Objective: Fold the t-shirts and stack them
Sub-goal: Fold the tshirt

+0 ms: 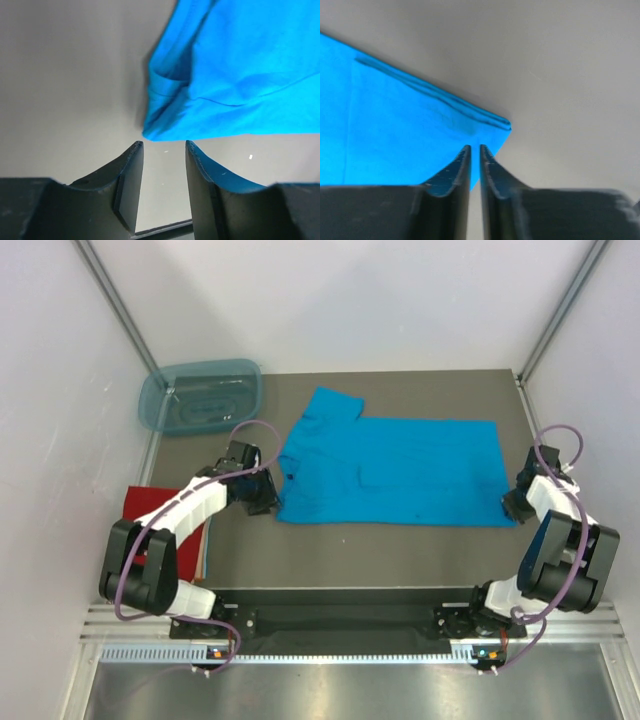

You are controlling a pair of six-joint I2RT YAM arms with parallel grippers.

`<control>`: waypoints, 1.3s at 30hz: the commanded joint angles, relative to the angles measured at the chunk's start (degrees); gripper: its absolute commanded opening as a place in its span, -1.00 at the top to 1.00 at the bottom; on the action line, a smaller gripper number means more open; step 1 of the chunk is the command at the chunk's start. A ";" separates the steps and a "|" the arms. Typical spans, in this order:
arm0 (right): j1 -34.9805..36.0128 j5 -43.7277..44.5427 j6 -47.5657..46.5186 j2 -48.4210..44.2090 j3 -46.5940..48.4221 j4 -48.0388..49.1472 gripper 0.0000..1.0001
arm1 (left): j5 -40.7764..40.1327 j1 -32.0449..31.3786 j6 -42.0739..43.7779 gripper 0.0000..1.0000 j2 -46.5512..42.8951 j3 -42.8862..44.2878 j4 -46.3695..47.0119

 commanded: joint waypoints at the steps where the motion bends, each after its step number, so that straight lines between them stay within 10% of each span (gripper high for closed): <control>1: -0.96 0.26 -1.80 -3.63 2.89 -1.52 0.71 | 2.52 0.08 0.02 0.11 0.02 1.85 1.30; 16: 15.64 -23.37 -19.65 -3.83 11.50 10.69 0.21 | 2.61 2.89 0.64 0.27 15.05 7.74 5.00; 39: 17.50 -21.20 -25.36 10.76 31.80 6.03 -0.08 | -3.19 3.06 1.96 0.10 5.83 13.53 -5.11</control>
